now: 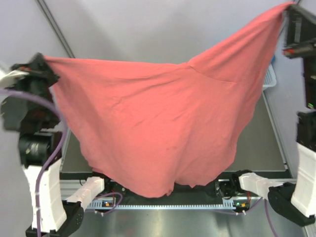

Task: Fold and stack the t-shirts
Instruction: Flatten the tshirt out

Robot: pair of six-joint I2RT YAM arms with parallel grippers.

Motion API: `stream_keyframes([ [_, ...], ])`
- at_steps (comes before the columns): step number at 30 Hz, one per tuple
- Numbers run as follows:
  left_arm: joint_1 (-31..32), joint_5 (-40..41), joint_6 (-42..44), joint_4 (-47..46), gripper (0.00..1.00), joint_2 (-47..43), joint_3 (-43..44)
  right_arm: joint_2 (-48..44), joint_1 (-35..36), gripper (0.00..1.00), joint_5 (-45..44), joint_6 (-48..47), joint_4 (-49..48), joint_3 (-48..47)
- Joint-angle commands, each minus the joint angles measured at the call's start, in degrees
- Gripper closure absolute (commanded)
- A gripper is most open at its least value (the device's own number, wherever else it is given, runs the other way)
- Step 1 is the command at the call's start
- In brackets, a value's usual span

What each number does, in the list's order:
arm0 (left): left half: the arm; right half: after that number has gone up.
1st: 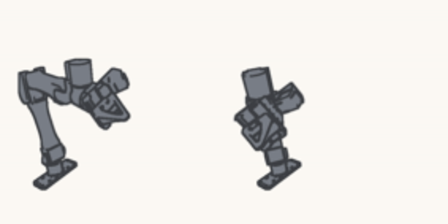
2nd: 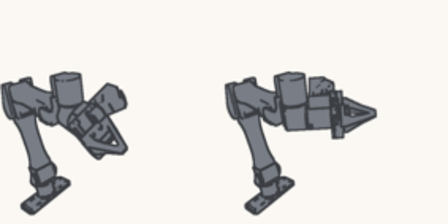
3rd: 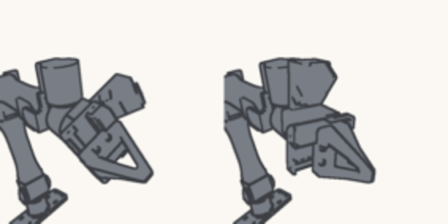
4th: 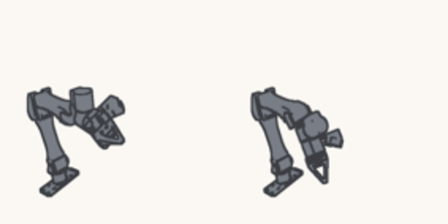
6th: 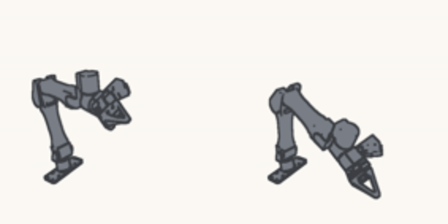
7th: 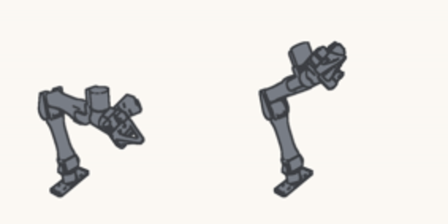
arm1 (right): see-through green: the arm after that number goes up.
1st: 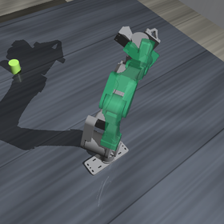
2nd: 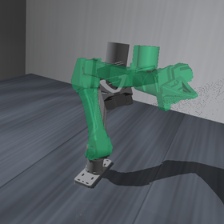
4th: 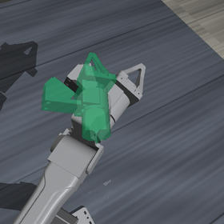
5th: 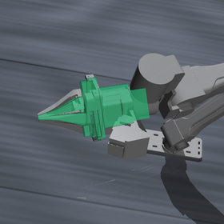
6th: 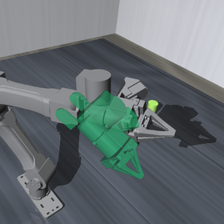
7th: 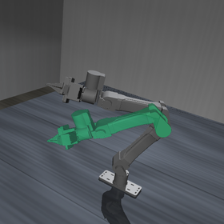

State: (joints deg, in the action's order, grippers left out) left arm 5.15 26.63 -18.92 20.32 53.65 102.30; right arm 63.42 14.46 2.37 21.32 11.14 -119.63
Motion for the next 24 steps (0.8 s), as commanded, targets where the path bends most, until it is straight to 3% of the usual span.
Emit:
stream_keyframes([
  [1, 0.13, 2.72, 0.72, -7.47, 1.0, 2.16, -9.03, 4.95, -0.75, 1.0, -0.61, 1.61, -6.99, 8.79],
  [6, 0.13, 6.57, 3.18, -12.31, 1.0, 4.97, -21.16, 11.54, -0.57, 1.0, -0.17, 1.71, -15.94, 19.67],
  [10, -0.4, 7.99, 2.14, -19.77, 1.0, 6.55, -32.24, 19.27, -0.66, 1.0, -0.35, 0.48, -21.68, 22.87],
  [14, -1.36, 7.74, 1.7, -27.06, 1.0, 12.52, -39.27, 31.55, -0.66, 1.0, 0.18, -2.07, -25.54, 20.5],
  [24, -9.1, 4.14, -0.77, -35.94, 1.0, 34.12, -36.56, 57.15, -0.83, 1.0, 1.84, -3.22, -28.36, 1.28],
])
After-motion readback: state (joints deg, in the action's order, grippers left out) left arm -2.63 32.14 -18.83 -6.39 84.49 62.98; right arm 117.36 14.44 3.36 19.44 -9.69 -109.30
